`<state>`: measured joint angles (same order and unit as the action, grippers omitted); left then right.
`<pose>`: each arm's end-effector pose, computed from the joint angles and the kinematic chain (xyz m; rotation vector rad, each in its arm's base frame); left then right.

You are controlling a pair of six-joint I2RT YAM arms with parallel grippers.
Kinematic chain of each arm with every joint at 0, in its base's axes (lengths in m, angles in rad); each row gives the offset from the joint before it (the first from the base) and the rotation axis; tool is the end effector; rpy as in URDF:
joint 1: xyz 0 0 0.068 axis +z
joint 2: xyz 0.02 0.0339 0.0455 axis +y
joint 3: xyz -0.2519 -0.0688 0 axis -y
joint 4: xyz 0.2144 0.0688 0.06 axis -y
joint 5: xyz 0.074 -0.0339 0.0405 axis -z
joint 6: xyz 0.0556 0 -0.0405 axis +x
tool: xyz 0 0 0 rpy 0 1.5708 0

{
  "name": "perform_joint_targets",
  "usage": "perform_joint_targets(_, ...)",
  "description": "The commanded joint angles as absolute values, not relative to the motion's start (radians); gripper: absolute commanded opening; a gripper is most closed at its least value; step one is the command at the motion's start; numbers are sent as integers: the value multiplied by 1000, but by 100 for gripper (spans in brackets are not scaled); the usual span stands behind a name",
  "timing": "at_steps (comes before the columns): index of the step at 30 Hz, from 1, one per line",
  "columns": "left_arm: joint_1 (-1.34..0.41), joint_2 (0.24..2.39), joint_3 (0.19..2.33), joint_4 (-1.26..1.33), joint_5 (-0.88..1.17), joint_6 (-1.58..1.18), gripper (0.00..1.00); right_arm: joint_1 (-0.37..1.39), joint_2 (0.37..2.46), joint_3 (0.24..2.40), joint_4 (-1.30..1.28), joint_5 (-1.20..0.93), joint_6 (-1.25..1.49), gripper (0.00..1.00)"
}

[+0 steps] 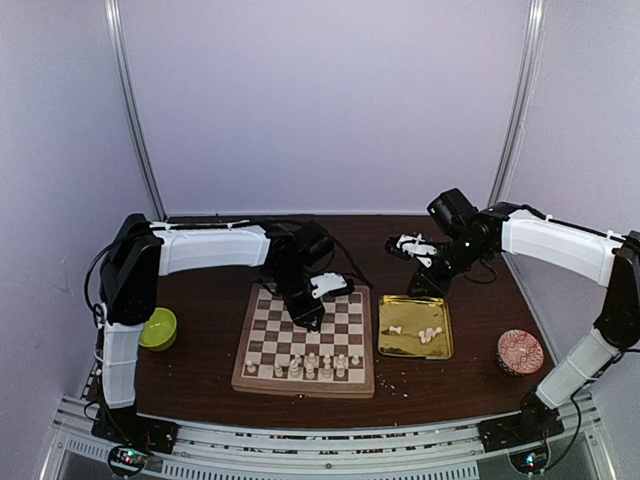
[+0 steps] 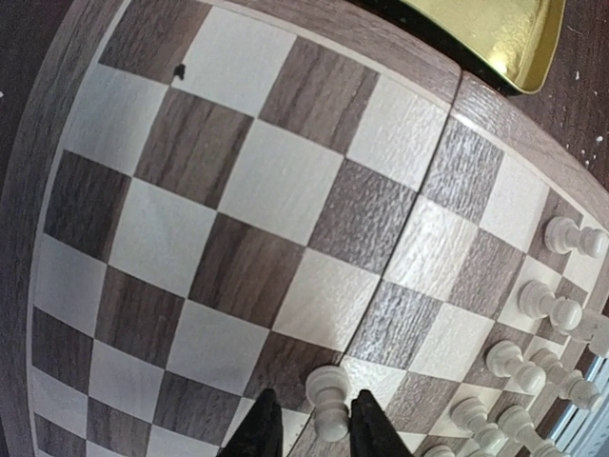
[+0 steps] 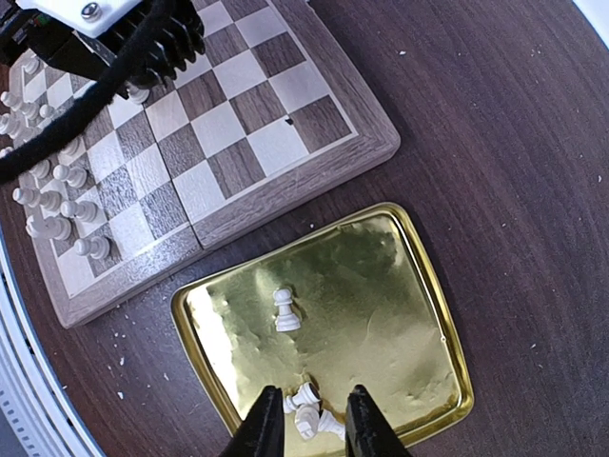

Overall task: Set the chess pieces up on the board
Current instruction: Pick up the pawn from the chessboard, then place the pawn on c2.

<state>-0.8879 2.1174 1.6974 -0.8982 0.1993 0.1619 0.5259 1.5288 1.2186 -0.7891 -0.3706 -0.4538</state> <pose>0.2459 -0.3198 0.1716 1.5101 2.5330 -0.4086 0.2399 0.1625 0.2448 -1.3465 2.2728 0.5172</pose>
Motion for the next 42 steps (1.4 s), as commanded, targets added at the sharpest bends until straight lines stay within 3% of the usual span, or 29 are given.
perform_joint_targets(1, -894, 2139, 1732, -930, 191, 185, 19, 521, 1543, 1236, -793, -382, -469, 22)
perform_joint_targets(7, -896, 2084, 1747, -989, 157, 183, 8, 521, 1544, 1236, -794, -380, -473, 22)
perform_joint_targets(20, -896, 1793, 1438, -981, 199, 227, 6, 522, 1557, 1243, -803, -401, -476, 22)
perform_joint_targets(42, -922, 1877, 1398, -980, 229, 258, 8, 523, 1572, 1246, -816, -413, -488, 22)
